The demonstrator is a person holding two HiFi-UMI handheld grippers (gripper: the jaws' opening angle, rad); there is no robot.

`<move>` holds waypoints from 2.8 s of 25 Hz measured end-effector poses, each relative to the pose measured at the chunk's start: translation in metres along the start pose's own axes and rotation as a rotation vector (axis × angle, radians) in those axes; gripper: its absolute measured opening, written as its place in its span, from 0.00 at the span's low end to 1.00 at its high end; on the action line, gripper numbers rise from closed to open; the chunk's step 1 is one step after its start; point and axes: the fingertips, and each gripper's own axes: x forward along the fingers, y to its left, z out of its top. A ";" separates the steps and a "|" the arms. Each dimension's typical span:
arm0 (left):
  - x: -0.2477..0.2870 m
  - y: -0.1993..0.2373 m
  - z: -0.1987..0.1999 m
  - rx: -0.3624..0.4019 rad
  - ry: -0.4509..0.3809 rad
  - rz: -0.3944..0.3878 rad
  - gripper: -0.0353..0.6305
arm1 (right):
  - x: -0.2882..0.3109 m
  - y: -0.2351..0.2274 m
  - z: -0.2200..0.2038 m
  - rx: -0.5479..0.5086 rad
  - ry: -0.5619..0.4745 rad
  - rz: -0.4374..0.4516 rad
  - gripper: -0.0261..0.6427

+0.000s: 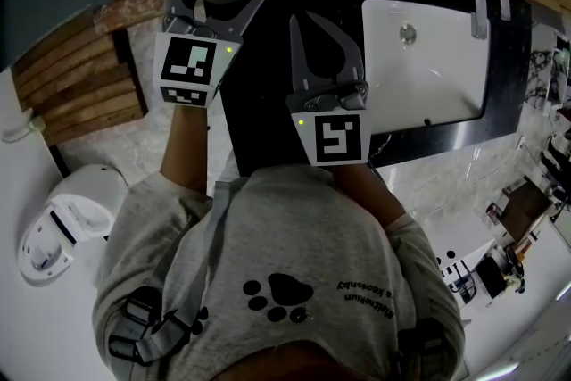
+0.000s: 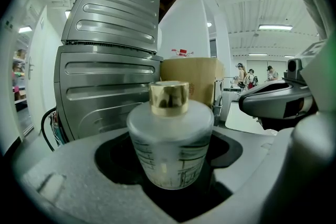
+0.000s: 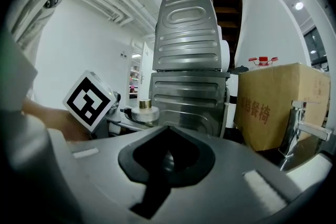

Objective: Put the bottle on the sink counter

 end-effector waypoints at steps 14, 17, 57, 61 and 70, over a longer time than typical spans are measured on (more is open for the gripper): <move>0.021 0.006 -0.031 0.004 0.073 -0.011 0.57 | 0.009 0.002 -0.013 0.005 0.031 0.005 0.04; 0.024 0.006 -0.035 0.005 0.087 -0.009 0.57 | 0.009 0.002 -0.015 0.002 0.035 0.006 0.04; 0.038 0.009 -0.059 -0.021 0.260 -0.037 0.58 | 0.008 0.001 -0.013 0.012 0.030 -0.003 0.04; 0.039 0.006 -0.059 -0.056 0.248 -0.063 0.68 | 0.007 0.000 -0.012 0.003 0.027 -0.001 0.04; 0.012 0.000 -0.059 -0.053 0.249 -0.067 0.68 | -0.005 0.002 -0.001 -0.002 0.006 -0.007 0.04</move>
